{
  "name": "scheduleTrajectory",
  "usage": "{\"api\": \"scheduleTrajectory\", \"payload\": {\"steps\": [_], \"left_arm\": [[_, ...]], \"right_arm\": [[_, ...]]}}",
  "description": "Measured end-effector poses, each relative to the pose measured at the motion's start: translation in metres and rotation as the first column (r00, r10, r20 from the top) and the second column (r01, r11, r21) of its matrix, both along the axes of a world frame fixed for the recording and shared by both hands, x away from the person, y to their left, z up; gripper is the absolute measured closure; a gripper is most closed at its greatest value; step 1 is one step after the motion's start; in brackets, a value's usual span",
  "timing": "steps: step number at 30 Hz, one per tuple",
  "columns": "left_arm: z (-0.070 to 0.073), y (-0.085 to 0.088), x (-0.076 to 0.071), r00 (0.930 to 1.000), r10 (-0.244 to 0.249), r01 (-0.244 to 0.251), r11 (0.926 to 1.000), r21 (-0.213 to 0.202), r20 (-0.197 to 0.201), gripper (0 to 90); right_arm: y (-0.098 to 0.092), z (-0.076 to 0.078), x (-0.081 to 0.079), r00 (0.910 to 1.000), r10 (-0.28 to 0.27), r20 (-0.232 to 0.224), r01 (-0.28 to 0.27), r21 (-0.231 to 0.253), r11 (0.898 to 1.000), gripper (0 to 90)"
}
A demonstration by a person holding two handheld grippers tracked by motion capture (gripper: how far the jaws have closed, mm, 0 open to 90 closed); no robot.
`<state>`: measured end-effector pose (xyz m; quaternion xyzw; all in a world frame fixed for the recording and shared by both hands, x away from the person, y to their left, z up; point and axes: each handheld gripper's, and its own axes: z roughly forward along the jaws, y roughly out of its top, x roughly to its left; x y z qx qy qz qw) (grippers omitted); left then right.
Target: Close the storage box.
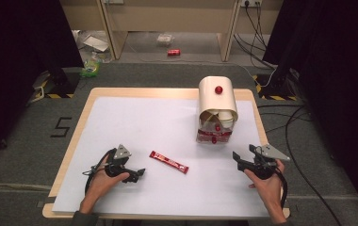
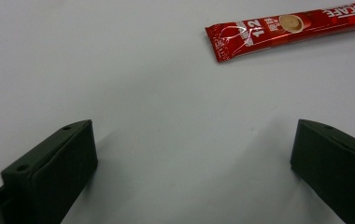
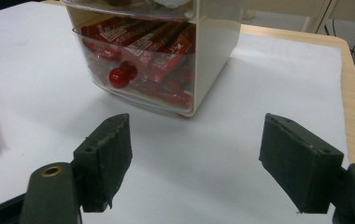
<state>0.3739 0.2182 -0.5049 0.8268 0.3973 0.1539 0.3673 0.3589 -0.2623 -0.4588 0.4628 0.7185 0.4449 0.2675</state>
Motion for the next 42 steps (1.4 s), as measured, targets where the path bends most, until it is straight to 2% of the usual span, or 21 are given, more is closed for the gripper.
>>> {"api": "scheduleTrajectory", "payload": {"steps": [18, 25, 28, 42], "left_arm": [[0.000, 0.000, 0.000, 1.0000, 0.000, 0.000, 1.0000, 0.000, 0.000, 0.0], [0.000, 0.000, 0.000, 1.0000, 0.000, 0.000, 1.0000, 0.000, 0.000, 0.0], [0.000, 0.000, 0.000, 1.0000, 0.000, 0.000, 1.0000, 0.000, 0.000, 0.0], [0.000, 0.000, 0.000, 1.0000, 0.000, 0.000, 1.0000, 0.000, 0.000, 0.0]], "right_arm": [[-0.008, -0.003, -0.014, 0.9998, 0.011, -0.017, -0.011, 0.002, 1.000, 25.5], [-0.010, -0.004, -0.018, 0.9997, 0.011, -0.022, -0.011, -0.009, 1.000, 22.5], [-0.010, -0.004, -0.020, 0.9994, 0.011, -0.032, -0.011, -0.011, 1.000, 20.2], [-0.008, -0.010, -0.029, 0.9960, 0.046, -0.077, -0.049, -0.037, 0.998, 19.8]]}}
